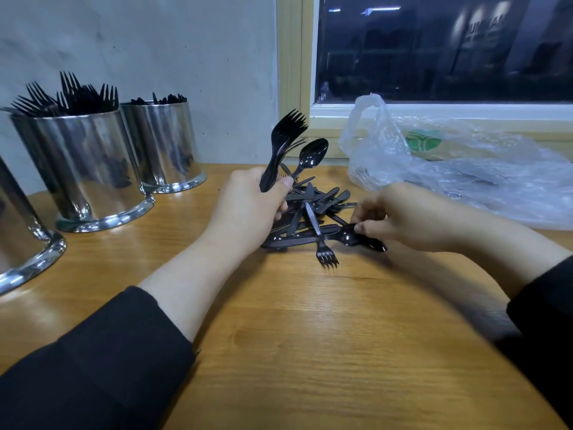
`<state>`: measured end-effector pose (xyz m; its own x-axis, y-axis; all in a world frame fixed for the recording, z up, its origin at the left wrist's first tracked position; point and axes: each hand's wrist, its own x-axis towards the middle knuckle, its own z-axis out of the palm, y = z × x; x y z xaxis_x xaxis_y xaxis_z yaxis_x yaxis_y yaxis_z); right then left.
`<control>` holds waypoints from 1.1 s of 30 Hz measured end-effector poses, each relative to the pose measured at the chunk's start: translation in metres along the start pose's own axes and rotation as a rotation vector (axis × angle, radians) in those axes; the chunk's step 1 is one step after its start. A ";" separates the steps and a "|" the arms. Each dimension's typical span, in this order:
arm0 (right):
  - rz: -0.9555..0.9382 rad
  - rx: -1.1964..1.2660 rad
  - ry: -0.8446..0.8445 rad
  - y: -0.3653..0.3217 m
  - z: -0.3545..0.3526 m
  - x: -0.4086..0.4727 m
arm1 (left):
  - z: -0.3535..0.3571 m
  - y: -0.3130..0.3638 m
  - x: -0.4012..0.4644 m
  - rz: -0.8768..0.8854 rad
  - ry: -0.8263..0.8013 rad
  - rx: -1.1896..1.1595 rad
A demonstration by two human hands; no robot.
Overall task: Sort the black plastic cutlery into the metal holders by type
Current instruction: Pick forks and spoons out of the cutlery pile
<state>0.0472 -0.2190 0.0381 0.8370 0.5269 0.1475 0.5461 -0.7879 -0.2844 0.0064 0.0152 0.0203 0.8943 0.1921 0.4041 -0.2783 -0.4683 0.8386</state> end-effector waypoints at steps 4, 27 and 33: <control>-0.020 0.065 0.242 -0.003 -0.004 0.000 | -0.001 0.003 -0.002 -0.035 -0.071 -0.036; 0.095 0.117 0.286 0.005 0.001 0.005 | -0.005 0.004 -0.003 -0.078 -0.213 -0.068; 0.156 -0.139 -0.172 0.009 0.005 0.001 | -0.006 -0.001 0.000 -0.076 -0.107 -0.059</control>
<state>0.0525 -0.2243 0.0307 0.9000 0.4324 -0.0545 0.4200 -0.8939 -0.1567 0.0050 0.0207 0.0213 0.9450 0.1306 0.2999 -0.2255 -0.4040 0.8865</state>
